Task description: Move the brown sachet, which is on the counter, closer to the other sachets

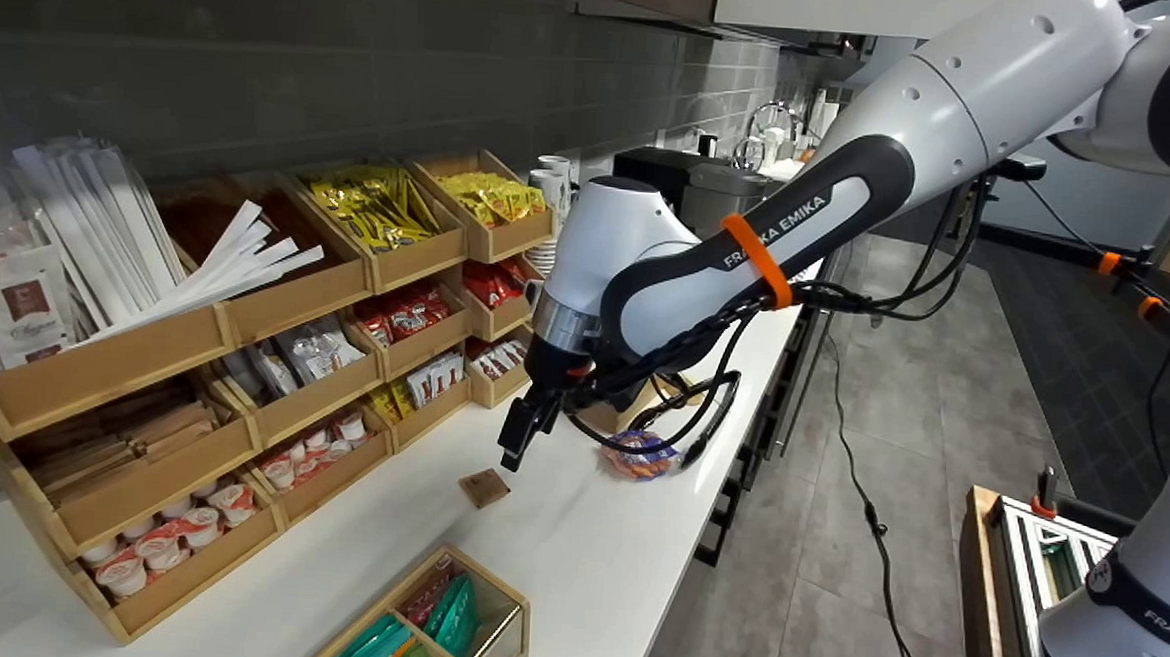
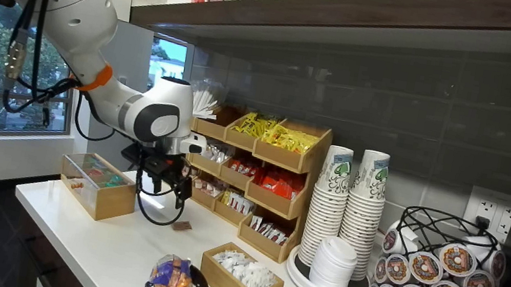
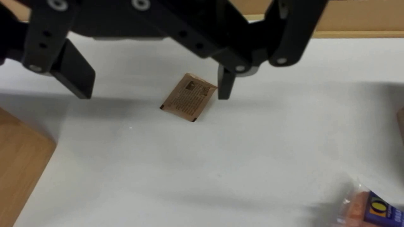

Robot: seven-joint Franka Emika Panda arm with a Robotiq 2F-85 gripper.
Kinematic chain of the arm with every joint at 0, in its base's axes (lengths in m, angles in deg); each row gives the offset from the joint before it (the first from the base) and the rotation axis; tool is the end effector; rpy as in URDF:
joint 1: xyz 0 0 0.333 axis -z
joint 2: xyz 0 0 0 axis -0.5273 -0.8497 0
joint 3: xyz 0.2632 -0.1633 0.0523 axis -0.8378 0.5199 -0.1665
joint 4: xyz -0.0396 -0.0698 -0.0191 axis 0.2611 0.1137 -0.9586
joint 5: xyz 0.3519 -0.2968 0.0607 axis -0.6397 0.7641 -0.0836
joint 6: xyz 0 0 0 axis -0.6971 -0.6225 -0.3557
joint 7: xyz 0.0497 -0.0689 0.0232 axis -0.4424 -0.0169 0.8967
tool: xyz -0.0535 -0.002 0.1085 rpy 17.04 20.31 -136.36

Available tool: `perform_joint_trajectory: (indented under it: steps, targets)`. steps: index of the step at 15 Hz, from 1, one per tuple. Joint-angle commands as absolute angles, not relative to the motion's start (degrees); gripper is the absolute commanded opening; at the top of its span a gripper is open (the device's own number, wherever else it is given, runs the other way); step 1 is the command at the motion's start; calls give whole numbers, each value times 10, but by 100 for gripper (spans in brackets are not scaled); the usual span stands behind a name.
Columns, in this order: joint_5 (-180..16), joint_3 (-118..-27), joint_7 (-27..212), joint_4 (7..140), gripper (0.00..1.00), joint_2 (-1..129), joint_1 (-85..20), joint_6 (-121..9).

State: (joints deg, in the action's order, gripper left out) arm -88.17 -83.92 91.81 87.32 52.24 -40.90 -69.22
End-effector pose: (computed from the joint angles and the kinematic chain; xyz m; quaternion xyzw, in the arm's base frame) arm 0.6922 0.2010 0.2175 -0.9884 -0.0784 -0.1110 0.0677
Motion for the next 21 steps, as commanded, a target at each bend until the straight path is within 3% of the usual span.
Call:
perform_joint_trajectory:
  steps: [1, 17, 19, 21]
  targets:
    - [-872, -823, 945, 858, 100, 495, -421, -717]
    - [-843, -782, 960, 709, 99, 346, -455, -752]
    - [-844, -780, 962, 693, 92, 334, -458, -751]
    - [-843, -778, 963, 681, 68, 324, -461, -747]
